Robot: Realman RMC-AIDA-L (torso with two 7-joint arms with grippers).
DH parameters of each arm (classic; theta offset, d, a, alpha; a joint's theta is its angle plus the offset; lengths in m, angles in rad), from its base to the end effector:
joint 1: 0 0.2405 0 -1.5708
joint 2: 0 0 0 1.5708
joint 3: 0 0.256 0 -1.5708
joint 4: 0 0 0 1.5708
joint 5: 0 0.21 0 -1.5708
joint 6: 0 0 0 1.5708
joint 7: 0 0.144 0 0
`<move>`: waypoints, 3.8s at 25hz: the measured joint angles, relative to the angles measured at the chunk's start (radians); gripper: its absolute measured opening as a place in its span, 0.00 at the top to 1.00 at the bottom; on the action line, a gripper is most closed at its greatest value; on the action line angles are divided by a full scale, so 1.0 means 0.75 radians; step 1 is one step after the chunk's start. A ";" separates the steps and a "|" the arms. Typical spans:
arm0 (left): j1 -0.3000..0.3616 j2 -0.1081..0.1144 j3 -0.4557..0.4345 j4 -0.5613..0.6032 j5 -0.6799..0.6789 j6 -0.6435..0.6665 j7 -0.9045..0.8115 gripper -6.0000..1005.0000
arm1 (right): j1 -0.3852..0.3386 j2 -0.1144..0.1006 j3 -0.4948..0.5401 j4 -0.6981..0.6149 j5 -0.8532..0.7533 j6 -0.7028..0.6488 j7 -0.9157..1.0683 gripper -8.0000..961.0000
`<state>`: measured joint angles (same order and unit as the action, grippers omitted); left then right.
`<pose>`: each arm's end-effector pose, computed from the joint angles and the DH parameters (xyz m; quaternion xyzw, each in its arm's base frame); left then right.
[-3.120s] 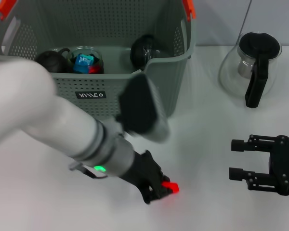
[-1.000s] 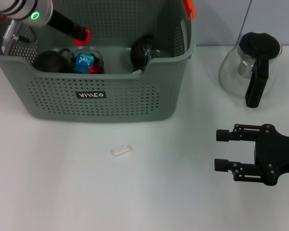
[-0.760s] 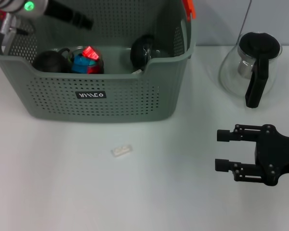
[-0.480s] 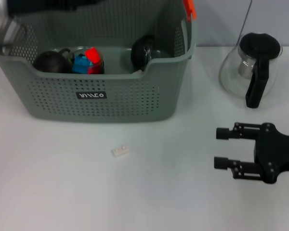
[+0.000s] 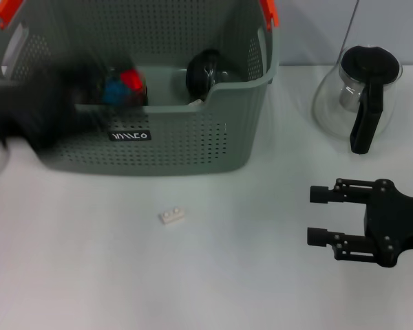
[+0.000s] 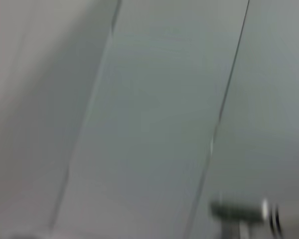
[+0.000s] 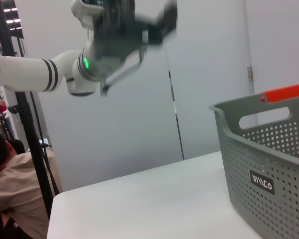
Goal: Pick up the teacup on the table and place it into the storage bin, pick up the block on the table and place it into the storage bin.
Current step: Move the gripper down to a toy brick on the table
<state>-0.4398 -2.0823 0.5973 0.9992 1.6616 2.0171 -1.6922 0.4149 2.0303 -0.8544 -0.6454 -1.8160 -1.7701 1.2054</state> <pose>-0.2101 0.2904 0.0928 -0.8961 -0.1540 -0.4123 0.0565 0.2646 0.2822 0.0091 -0.9454 0.1235 0.2954 0.0609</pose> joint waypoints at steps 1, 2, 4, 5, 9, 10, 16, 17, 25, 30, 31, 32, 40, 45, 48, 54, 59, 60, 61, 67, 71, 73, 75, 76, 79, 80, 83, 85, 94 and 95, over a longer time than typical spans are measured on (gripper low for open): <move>-0.005 -0.001 0.030 0.029 0.116 -0.003 -0.020 0.42 | -0.002 -0.002 -0.001 0.000 -0.001 0.000 0.002 0.27; -0.017 -0.001 0.063 0.058 0.228 -0.008 -0.044 0.42 | -0.003 -0.003 -0.001 0.000 -0.001 -0.001 0.005 0.27; -0.052 -0.002 0.127 0.108 0.410 -0.033 -0.125 0.42 | -0.004 -0.006 -0.002 0.000 -0.002 -0.001 0.016 0.27; -0.074 -0.003 0.165 0.137 0.487 -0.051 -0.177 0.42 | -0.004 -0.008 -0.002 0.000 -0.002 -0.002 0.025 0.27; -0.157 -0.006 0.340 0.219 0.723 -0.160 -0.366 0.42 | -0.007 -0.018 -0.003 -0.001 -0.020 0.002 0.049 0.27; -0.178 -0.008 0.390 0.228 0.780 -0.191 -0.400 0.42 | -0.007 -0.018 0.001 -0.002 -0.028 0.005 0.049 0.27; -0.218 -0.082 0.604 0.231 1.019 -0.393 -0.444 0.42 | -0.006 -0.016 0.013 -0.003 -0.046 0.011 0.050 0.27; -0.217 -0.095 0.627 0.225 1.042 -0.437 -0.443 0.42 | -0.004 -0.015 0.013 -0.003 -0.046 0.011 0.050 0.27; -0.203 -0.118 0.789 0.126 1.072 -0.753 -0.458 0.42 | 0.003 -0.017 0.014 -0.003 -0.049 0.008 0.049 0.27; -0.206 -0.116 0.839 0.102 1.087 -0.880 -0.463 0.42 | 0.001 -0.017 0.014 -0.003 -0.049 0.004 0.049 0.27; -0.208 -0.115 0.850 0.089 1.090 -0.909 -0.464 0.42 | 0.001 -0.017 0.014 -0.003 -0.049 0.002 0.049 0.27; -0.209 -0.114 0.858 0.077 1.093 -0.934 -0.464 0.42 | 0.000 -0.017 0.014 -0.003 -0.049 0.002 0.049 0.27; -0.217 -0.115 0.931 0.044 1.156 -1.016 -0.503 0.42 | -0.003 -0.017 0.014 -0.003 -0.049 0.000 0.049 0.27; -0.217 -0.113 0.966 0.030 1.171 -1.054 -0.530 0.42 | -0.001 -0.017 0.014 -0.003 -0.049 -0.003 0.049 0.27; -0.217 -0.114 0.976 0.024 1.191 -1.056 -0.531 0.42 | -0.001 -0.018 0.014 -0.003 -0.049 -0.004 0.049 0.27; -0.217 -0.117 0.998 0.019 1.192 -1.034 -0.531 0.42 | -0.004 -0.018 0.014 -0.003 -0.049 -0.005 0.049 0.27; -0.217 -0.120 1.015 0.032 1.186 -1.014 -0.531 0.42 | -0.005 -0.018 0.014 -0.003 -0.049 -0.024 0.049 0.27; -0.217 -0.120 1.016 0.036 1.184 -1.013 -0.531 0.42 | -0.004 -0.018 0.014 -0.003 -0.049 -0.026 0.049 0.27; -0.217 -0.120 1.015 0.040 1.182 -1.013 -0.531 0.42 | -0.004 -0.018 0.015 -0.003 -0.049 -0.026 0.049 0.27; -0.190 -0.120 1.042 0.071 1.185 -1.044 -0.529 0.42 | -0.007 -0.018 0.017 -0.003 -0.049 -0.027 0.049 0.27; -0.118 -0.124 1.123 0.161 1.192 -1.088 -0.541 0.42 | -0.008 -0.019 0.019 -0.003 -0.049 -0.027 0.049 0.27; -0.101 -0.125 1.150 0.183 1.195 -1.097 -0.554 0.42 | -0.008 -0.020 0.019 -0.003 -0.049 -0.027 0.049 0.27; -0.097 -0.126 1.161 0.186 1.201 -1.100 -0.565 0.42 | -0.007 -0.021 0.021 -0.003 -0.049 -0.027 0.049 0.27; -0.096 -0.126 1.163 0.184 1.204 -1.102 -0.567 0.42 | -0.007 -0.021 0.023 -0.003 -0.049 -0.029 0.049 0.27; -0.096 -0.126 1.166 0.177 1.209 -1.116 -0.569 0.44 | -0.007 -0.021 0.026 -0.003 -0.049 -0.030 0.049 0.27; -0.096 -0.126 1.167 0.174 1.210 -1.124 -0.570 0.44 | -0.007 -0.022 0.027 -0.003 -0.049 -0.031 0.049 0.27; -0.096 -0.126 1.170 0.167 1.221 -1.134 -0.576 0.46 | -0.007 -0.022 0.028 -0.003 -0.049 -0.036 0.049 0.27; -0.097 -0.126 1.173 0.164 1.227 -1.135 -0.580 0.47 | -0.007 -0.022 0.029 -0.003 -0.049 -0.039 0.049 0.27; -0.103 -0.126 1.190 0.153 1.230 -1.137 -0.587 0.57 | -0.009 -0.022 0.029 -0.003 -0.049 -0.040 0.049 0.27; -0.103 -0.126 1.190 0.153 1.231 -1.141 -0.591 0.59 | -0.009 -0.022 0.029 -0.003 -0.049 -0.040 0.049 0.27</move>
<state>-0.5174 -2.1767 1.4897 1.1139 2.5849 1.1610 -2.1356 0.4080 2.0141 -0.8324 -0.6473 -1.8530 -1.8002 1.2425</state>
